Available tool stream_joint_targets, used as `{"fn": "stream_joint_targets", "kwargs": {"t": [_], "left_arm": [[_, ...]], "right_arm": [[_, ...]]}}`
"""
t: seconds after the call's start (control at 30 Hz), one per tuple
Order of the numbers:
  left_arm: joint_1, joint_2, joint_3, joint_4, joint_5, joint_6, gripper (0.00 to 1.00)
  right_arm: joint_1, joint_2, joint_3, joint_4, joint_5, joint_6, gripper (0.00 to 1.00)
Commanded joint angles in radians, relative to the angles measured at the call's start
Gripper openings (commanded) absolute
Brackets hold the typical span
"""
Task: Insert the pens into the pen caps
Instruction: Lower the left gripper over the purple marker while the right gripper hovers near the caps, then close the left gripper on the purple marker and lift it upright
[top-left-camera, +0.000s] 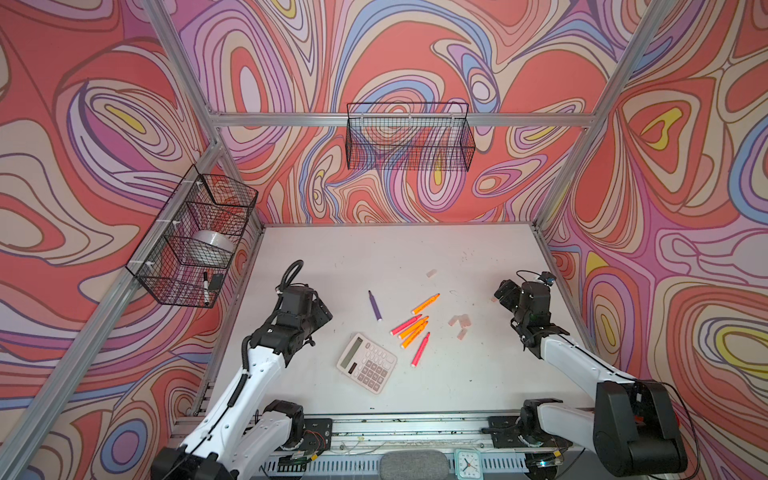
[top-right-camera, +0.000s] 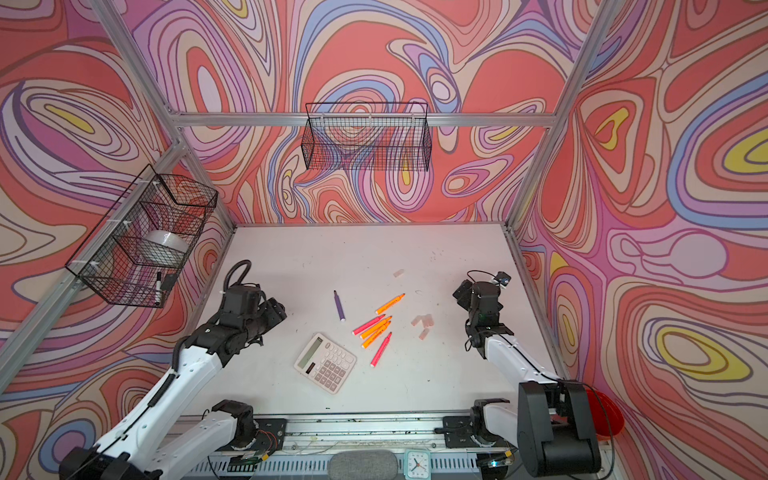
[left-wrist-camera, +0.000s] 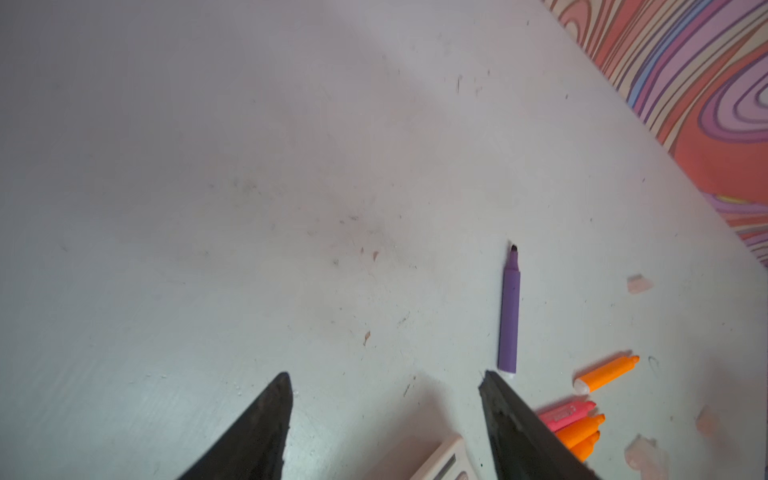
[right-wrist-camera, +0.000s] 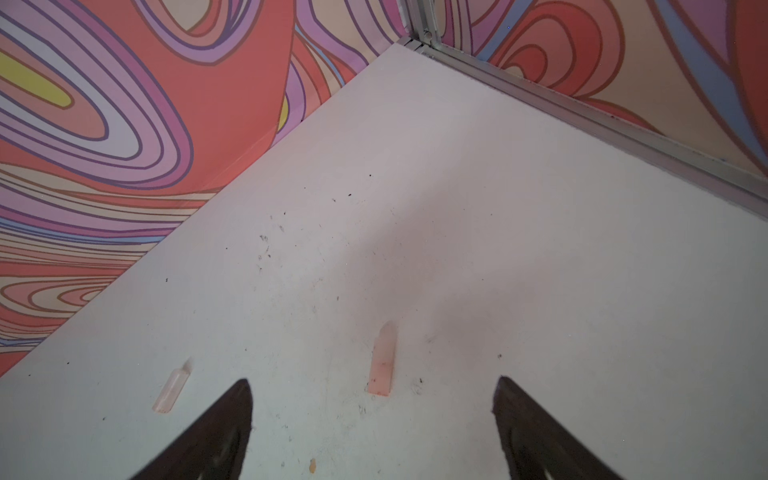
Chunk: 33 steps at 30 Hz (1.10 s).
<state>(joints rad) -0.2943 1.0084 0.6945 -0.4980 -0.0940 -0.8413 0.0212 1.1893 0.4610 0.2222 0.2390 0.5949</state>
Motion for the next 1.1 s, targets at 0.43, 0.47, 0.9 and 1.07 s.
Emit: {"fn": "stream_joint_targets", "kwargs": {"t": [0.43,0.47,0.9,1.07], "left_arm": [[-0.300,0.586,0.398,-0.008,-0.182,-0.078,0.67],[-0.303,0.614,0.415,-0.011,-0.182,-0.076,0.67],[-0.310,0.879,0.567,-0.079,-0.169,-0.067,0.56],[-0.317,0.930,0.596,-0.099,-0.165,-0.078,0.53]], "right_arm": [[0.006,0.063,0.034,0.019,-0.006,0.003,0.91],[0.005,0.062,0.033,0.021,-0.004,0.002,0.92],[0.006,0.070,0.038,0.022,-0.007,0.002,0.91],[0.006,0.070,0.038,0.022,-0.009,0.002,0.91]]}}
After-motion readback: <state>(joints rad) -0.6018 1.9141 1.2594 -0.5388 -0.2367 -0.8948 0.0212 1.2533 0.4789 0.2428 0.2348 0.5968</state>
